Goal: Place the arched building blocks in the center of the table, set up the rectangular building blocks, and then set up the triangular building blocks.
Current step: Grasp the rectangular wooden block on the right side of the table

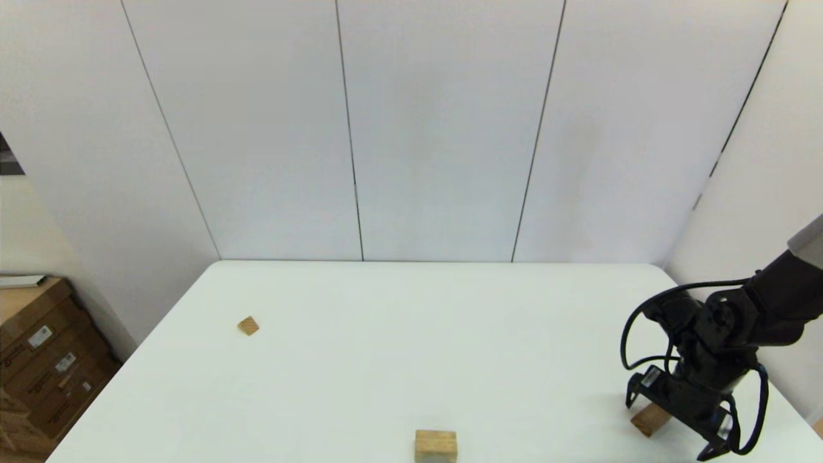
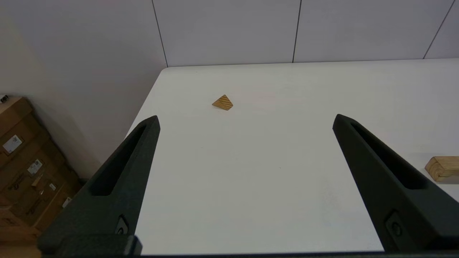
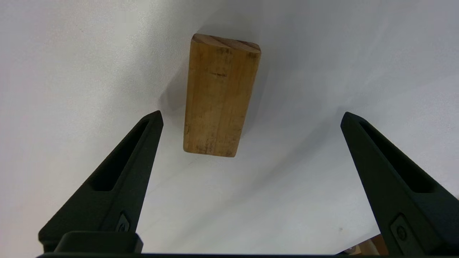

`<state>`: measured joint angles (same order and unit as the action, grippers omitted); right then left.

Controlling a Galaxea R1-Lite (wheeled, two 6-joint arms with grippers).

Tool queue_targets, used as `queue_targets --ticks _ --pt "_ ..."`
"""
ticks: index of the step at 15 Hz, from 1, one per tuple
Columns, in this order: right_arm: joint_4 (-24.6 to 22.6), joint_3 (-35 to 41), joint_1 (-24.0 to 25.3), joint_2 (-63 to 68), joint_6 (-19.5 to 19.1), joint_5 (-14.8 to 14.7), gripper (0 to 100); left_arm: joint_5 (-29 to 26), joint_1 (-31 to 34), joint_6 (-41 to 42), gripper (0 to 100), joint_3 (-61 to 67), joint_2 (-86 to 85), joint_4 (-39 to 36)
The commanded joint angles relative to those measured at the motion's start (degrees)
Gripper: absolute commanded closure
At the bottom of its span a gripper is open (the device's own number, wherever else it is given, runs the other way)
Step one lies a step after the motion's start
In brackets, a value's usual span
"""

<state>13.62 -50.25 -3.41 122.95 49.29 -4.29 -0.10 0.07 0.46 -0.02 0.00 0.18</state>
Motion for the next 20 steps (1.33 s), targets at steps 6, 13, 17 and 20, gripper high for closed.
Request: queue_targets --ticks 6,13,17,20 --pt "0.1 -0.1 0.1 0.2 0.3 0.0 0 0.0 0.0 0.0 0 0.0 0.1 0.0" --pt "0.1 0.0 0.4 0.3 0.3 -0.1 100 0.0 0.0 0.1 0 -0.1 0.1 0.0" --pt "0.1 0.0 0.4 0.3 0.3 0.0 100 0.0 0.0 0.0 0 0.0 0.1 0.0" --pt "0.1 0.0 0.4 0.3 0.3 0.0 100 -0.1 0.0 0.0 0 -0.1 0.1 0.0"
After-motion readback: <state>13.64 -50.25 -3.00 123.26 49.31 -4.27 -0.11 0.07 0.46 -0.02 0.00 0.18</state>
